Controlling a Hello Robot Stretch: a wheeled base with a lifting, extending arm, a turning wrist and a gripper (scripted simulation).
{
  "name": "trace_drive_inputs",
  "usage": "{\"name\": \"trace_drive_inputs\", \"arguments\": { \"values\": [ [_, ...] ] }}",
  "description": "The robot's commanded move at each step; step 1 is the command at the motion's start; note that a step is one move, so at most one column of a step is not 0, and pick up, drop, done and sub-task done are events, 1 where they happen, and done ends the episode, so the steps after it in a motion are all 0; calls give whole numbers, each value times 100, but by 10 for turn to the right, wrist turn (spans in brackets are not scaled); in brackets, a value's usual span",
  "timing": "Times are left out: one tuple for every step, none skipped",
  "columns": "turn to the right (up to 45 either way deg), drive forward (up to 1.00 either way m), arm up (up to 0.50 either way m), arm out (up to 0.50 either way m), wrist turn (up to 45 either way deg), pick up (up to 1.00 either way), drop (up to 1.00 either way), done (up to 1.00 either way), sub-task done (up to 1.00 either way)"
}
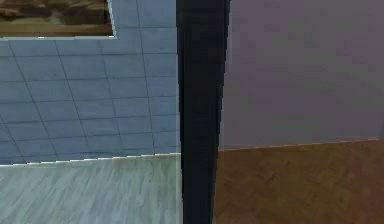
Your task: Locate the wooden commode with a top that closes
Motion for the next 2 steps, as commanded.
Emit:
{"name": "trace_drive_inputs", "arguments": {
  "values": [
    [0, 5, 0, 0, 0, 0, 0, 0, 0],
    [210, 0, 0, 0, 0, 0, 0, 0, 0]
  ]
}}
